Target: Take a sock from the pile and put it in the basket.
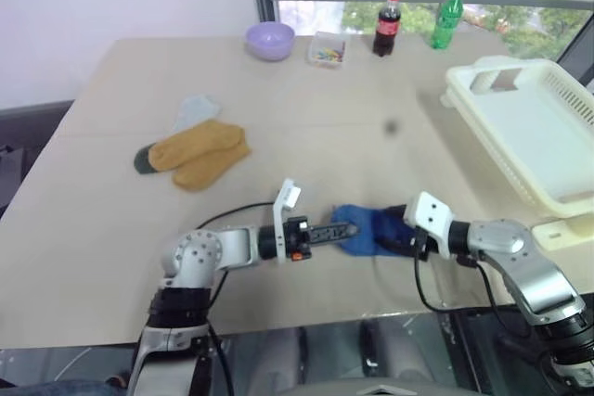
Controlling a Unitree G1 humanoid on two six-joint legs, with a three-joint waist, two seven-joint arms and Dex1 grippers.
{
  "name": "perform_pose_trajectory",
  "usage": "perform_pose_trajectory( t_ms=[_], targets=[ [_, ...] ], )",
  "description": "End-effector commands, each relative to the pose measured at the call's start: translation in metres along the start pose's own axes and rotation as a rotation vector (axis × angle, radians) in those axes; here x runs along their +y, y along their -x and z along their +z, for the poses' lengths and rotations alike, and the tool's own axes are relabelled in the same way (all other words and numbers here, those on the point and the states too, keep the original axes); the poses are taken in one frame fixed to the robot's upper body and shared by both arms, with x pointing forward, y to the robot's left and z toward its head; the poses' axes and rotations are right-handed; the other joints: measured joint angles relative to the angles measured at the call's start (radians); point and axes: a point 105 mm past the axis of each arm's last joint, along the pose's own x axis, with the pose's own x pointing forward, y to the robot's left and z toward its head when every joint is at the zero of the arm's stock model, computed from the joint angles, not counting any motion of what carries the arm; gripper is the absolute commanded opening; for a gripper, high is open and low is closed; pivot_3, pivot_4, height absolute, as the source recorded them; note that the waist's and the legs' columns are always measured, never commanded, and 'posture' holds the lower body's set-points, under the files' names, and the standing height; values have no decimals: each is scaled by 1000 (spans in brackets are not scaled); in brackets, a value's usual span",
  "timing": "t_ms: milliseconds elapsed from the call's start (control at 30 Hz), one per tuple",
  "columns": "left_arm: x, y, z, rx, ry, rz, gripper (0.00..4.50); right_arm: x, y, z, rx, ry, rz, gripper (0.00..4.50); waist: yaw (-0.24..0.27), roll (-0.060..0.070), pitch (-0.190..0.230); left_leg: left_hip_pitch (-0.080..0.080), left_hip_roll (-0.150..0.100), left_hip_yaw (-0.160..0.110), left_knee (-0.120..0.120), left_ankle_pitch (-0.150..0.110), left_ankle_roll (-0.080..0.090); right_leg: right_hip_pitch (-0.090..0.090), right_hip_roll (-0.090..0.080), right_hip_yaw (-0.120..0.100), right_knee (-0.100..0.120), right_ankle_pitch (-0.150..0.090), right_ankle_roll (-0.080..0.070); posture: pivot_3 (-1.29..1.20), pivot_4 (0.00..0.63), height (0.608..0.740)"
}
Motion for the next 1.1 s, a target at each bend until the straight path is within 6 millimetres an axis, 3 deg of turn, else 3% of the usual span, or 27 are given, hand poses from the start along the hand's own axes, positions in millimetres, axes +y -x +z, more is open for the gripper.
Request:
perform_pose_trajectory(
  t_ms=[33, 267, 467, 567, 600, 667, 933, 1100],
  targets=[
    [-19, -4, 4, 8, -34, -69, 3564, -5, 1, 0, 14, 13, -24, 3200, 0, 0, 0, 0, 0, 0, 0, 0, 0, 0, 0, 0, 0, 0, 0, 0, 150, 740],
    [-21, -27, 15, -9, -38, -91, 3564, -5, 1, 2, 24, 5, -30, 3200, 1, 0, 0, 0, 0, 0, 0, 0, 0, 0, 0, 0, 0, 0, 0, 0, 150, 740],
    [-21, -47, 11, 21, -17, -129, 3564, -7, 4, 8, 15, 21, -46, 3200, 0, 0, 0, -1, -1, 0, 0, 0, 0, 0, 0, 1, -1, 0, 0, 0, 150, 740],
    [-16, -54, 7, 41, -16, -121, 3667, -2, 11, 10, 32, 32, -12, 3928, 2, 0, 1, -2, -1, 0, -1, 0, 0, -1, 0, 0, -2, 0, 0, 0, 150, 740],
    [-15, -56, 8, 41, -13, -124, 3667, 1, 13, 12, 40, 37, 2, 4360, 2, 0, 1, -2, -1, 0, -1, 0, 0, -1, 0, 0, -2, 0, 0, 0, 150, 740],
    [-13, -60, 10, 42, -14, -127, 3667, 2, 17, 16, 57, 76, -3, 4443, 5, 0, 1, -3, -1, 0, -1, 0, 0, -1, 0, 0, -3, 0, 0, 0, 150, 740],
    [-11, -74, 4, 80, 8, -161, 3667, -16, 55, 20, 184, 216, -100, 4443, 12, 0, 1, -6, -1, -1, -1, 0, 0, -2, 0, -1, -6, 0, 0, 0, 150, 740],
    [-12, -77, -3, 109, 13, -179, 3667, -15, 87, 16, 213, 119, -160, 4443, 25, 0, 1, -10, -1, -1, -1, 0, 0, -4, 0, -4, -6, 0, 0, 0, 150, 740]
  ],
)
